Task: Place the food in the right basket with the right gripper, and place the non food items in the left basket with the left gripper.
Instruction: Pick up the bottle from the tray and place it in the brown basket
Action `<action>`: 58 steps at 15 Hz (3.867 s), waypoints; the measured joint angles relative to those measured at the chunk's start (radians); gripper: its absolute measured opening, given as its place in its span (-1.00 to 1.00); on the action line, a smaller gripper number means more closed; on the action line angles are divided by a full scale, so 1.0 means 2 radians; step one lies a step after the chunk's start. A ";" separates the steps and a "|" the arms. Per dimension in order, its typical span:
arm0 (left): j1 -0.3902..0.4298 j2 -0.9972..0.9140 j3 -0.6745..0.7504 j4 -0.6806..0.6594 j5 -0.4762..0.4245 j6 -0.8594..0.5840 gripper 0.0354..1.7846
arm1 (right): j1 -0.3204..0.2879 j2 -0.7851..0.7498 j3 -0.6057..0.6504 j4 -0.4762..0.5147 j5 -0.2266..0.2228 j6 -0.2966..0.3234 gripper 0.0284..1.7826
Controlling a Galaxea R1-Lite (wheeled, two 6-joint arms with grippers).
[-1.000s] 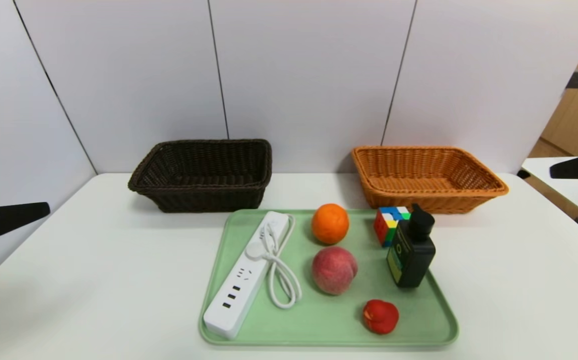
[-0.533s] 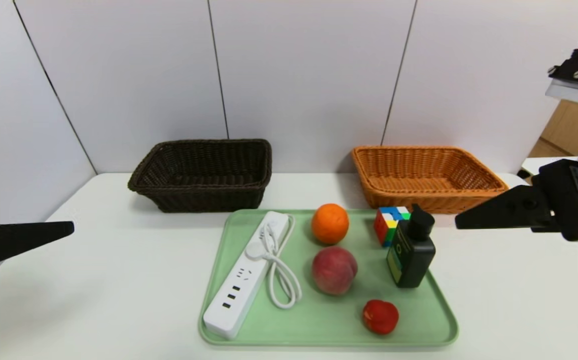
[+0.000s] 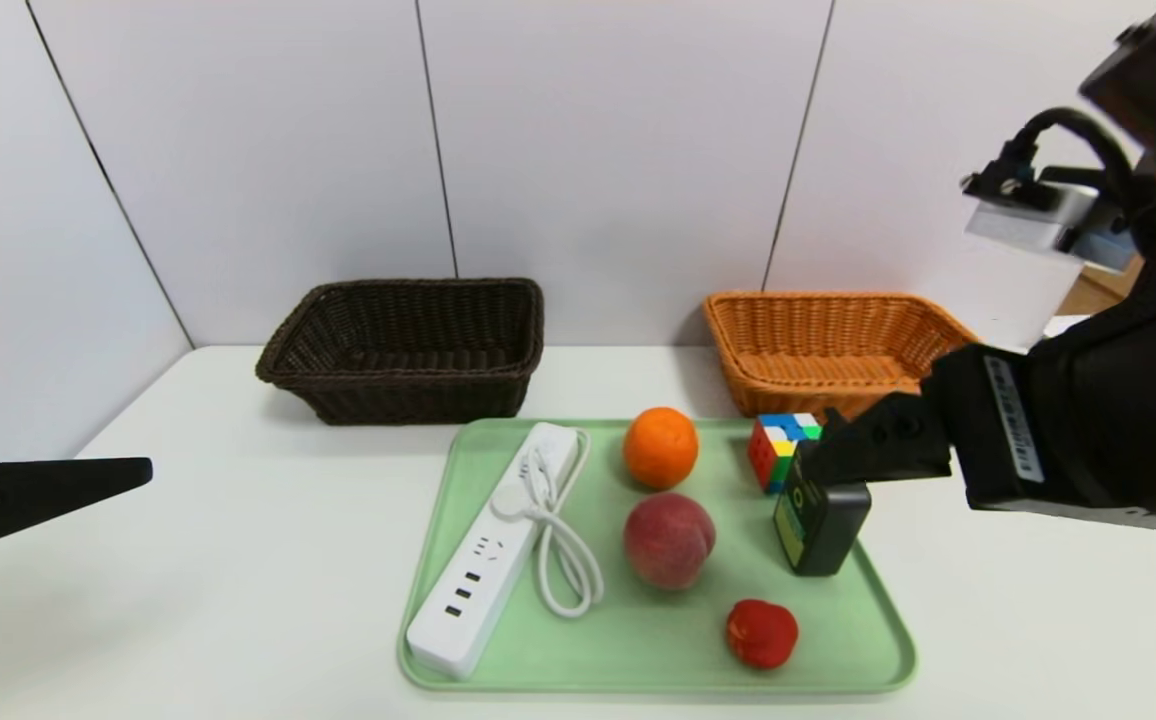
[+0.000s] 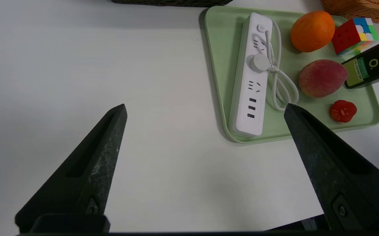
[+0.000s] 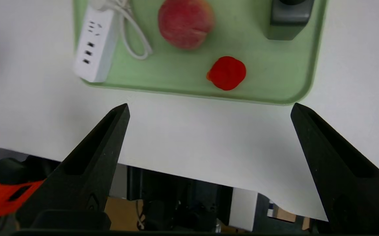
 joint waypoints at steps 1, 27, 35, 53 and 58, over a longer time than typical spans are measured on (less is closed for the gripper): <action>0.000 -0.001 0.002 0.000 0.000 0.000 0.89 | -0.001 0.003 0.017 -0.001 -0.014 -0.001 0.90; 0.000 -0.040 0.050 0.006 -0.001 0.001 0.89 | -0.094 0.077 0.275 -0.346 -0.078 -0.072 0.91; 0.000 -0.042 0.055 0.006 -0.001 0.001 0.89 | -0.101 0.095 0.280 -0.363 -0.094 -0.072 0.92; 0.000 -0.057 0.074 0.007 -0.001 0.001 0.89 | -0.101 0.089 0.318 -0.394 -0.097 -0.074 -0.29; 0.000 -0.059 0.077 0.007 -0.001 0.000 0.89 | -0.093 0.032 0.332 -0.392 -0.089 -0.077 -0.29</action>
